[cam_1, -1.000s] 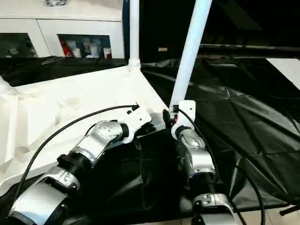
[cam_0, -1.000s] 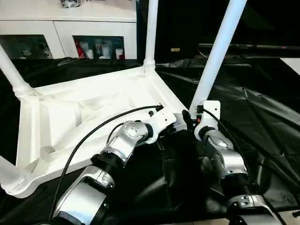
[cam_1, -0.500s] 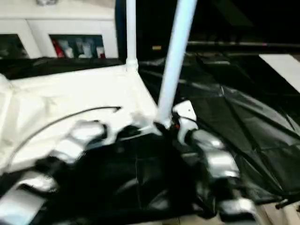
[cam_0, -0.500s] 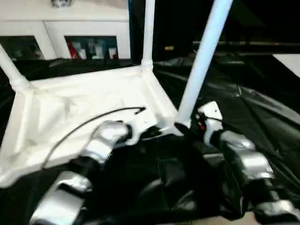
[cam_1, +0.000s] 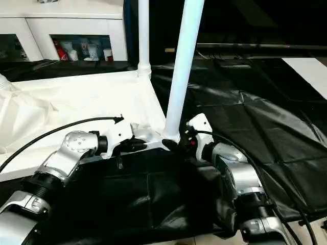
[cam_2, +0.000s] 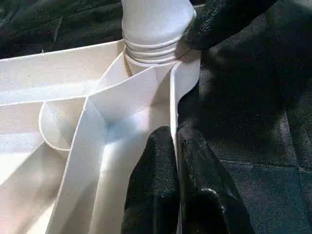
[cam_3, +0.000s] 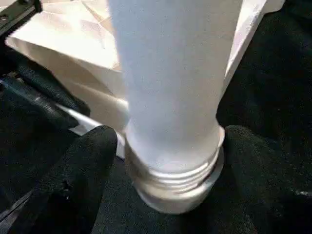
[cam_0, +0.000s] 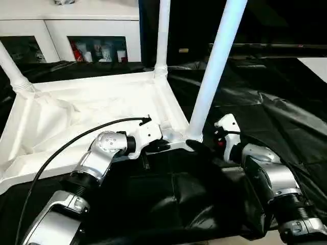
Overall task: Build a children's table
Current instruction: Rotate leg to tighten
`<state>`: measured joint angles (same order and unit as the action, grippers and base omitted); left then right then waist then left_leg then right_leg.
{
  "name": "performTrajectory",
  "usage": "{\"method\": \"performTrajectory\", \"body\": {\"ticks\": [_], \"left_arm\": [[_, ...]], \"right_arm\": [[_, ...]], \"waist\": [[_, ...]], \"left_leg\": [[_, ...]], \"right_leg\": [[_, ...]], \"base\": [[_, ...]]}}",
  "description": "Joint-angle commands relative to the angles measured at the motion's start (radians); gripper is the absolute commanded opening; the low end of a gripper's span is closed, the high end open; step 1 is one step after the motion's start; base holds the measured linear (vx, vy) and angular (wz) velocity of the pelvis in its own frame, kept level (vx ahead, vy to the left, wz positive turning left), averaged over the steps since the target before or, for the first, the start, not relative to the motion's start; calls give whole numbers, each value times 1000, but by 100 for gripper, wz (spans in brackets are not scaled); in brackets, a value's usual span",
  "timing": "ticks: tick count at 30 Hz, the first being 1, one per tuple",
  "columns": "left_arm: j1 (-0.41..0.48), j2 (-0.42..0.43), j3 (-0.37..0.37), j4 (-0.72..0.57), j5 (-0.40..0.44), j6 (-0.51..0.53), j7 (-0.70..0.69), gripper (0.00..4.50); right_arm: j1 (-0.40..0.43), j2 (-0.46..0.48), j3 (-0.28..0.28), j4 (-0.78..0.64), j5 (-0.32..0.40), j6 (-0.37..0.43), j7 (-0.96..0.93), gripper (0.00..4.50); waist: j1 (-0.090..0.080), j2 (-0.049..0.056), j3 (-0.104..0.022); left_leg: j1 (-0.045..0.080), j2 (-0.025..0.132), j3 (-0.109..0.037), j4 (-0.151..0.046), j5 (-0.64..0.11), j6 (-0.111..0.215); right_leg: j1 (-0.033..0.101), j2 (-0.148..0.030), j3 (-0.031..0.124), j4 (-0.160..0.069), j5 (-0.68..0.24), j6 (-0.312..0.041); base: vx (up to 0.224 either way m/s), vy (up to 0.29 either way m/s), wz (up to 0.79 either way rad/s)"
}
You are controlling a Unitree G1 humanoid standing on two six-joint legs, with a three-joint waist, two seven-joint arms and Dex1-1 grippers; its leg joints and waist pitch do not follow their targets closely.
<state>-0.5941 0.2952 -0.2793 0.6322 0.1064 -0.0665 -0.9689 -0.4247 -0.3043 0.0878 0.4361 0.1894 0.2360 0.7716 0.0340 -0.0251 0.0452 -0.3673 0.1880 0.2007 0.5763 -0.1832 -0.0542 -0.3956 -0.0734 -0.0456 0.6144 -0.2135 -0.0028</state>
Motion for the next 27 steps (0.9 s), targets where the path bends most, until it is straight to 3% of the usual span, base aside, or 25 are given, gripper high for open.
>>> {"method": "performTrajectory", "body": {"ticks": [1, 5, 14, 22, 24, 26, 27], "left_arm": [[39, -2, 7, 19, -30, 2, -16, 0], [43, -1, -1, 11, -29, 4, -27, 0], [61, 7, -10, -11, -30, 15, -51, 0], [67, 5, -16, -21, -25, 56, -52, 0], [39, -35, -15, 9, -2, 90, 21, 0], [-5, -103, -15, 57, 27, 125, 134, 0], [-5, -103, -15, 57, 27, 125, 134, 0]], "right_arm": [[-12, 0, 1, 15, -5, -11, 0, 379], [-18, 5, -2, 33, -7, -26, -4, 363], [-27, 9, -6, 69, -12, -61, 8, 280], [-8, 28, -11, 77, -21, -91, -30, 273], [-20, 64, -34, 125, -49, -99, -158, 273], [-40, 119, -75, 178, -74, -98, -342, 272], [-40, 119, -75, 178, -74, -98, -342, 272]], "waist": [[10, -22, -58], [11, -22, -59], [11, -24, -58], [11, -23, -60], [7, -20, -58], [4, -16, -54], [1, -17, -50]], "left_leg": [[5, 45, -17, -49, -95, 99], [6, 45, -18, -48, -86, 106], [6, 45, -17, -47, -90, 106], [5, 44, -17, -45, -78, 112], [6, 45, -16, -46, -97, 97], [9, 45, -19, -51, -133, 67], [15, 46, -18, -53, -172, 42]], "right_leg": [[49, -71, 44, -63, -53, -247], [49, -71, 44, -61, -37, -249], [50, -70, 43, -60, -47, -249], [51, -71, 43, -57, -27, -253], [45, -71, 44, -61, -59, -255], [43, -69, 43, -68, -119, -245], [36, -69, 45, -75, -173, -237]], "base": [[0, 0, 0], [0, 0, 0], [0, 0, 0], [0, 0, 0], [0, 0, 0], [0, 0, 0], [0, 0, 0]]}}
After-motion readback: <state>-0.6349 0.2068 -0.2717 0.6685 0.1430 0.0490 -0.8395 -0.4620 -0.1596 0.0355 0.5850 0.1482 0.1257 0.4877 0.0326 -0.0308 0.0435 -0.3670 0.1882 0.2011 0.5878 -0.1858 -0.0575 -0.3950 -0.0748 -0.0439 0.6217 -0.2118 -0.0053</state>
